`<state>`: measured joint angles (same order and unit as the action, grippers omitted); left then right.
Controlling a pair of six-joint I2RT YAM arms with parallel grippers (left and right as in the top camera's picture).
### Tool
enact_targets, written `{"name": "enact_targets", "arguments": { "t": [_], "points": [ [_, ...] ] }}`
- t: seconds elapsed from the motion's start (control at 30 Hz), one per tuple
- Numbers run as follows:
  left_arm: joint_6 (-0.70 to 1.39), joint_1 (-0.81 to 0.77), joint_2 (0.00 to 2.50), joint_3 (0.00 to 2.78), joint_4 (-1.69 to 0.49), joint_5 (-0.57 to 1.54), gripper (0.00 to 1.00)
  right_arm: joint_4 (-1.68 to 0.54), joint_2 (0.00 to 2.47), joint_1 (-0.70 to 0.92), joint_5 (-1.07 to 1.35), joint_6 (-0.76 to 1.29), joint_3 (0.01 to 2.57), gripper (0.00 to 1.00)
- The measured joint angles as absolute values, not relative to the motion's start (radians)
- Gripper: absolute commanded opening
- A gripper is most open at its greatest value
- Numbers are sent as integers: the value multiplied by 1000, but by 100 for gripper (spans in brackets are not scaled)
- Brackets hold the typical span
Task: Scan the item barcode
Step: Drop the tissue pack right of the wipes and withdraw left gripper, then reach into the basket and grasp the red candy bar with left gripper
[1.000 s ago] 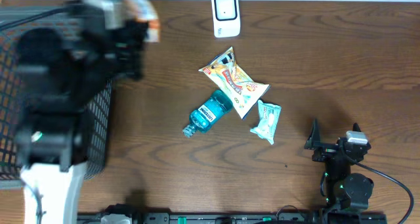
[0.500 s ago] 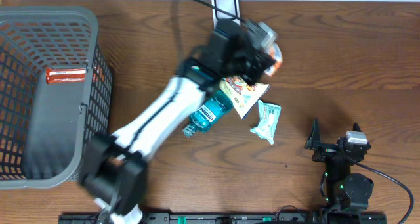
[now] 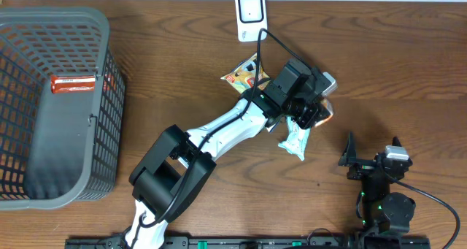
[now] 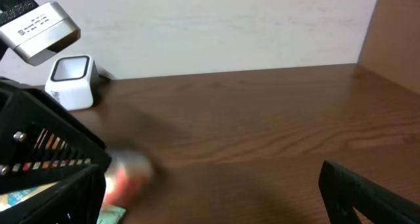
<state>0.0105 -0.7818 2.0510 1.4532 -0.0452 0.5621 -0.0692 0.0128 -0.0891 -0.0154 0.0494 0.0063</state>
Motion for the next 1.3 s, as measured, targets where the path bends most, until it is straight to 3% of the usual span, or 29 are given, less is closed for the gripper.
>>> {"name": "enact_targets", "arguments": {
  "t": [0.13, 0.33, 0.63, 0.87, 0.9, 0.97, 1.3],
  "points": [
    [35, -773, 2050, 1453, -44, 542, 72, -70, 13, -89, -16, 49, 6, 99],
    [64, -747, 2013, 1452, -65, 532, 73, -70, 13, -89, -15, 49, 6, 99],
    [79, -620, 1662, 1448, -178, 394, 74, -70, 12, -89, -15, 49, 6, 99],
    [88, -389, 1361, 1456, -308, 136, 75, -70, 13, -89, -15, 49, 6, 99],
    [102, -350, 1333, 1457, -345, 90, 84, -70, 13, -89, -15, 49, 6, 99],
    [133, -260, 1288, 1457, -402, 0, 86, -70, 13, -89, -15, 49, 6, 99],
    [293, 162, 1283, 1458, -599, -196, 93, -70, 13, -89, -15, 49, 6, 99]
  ]
}}
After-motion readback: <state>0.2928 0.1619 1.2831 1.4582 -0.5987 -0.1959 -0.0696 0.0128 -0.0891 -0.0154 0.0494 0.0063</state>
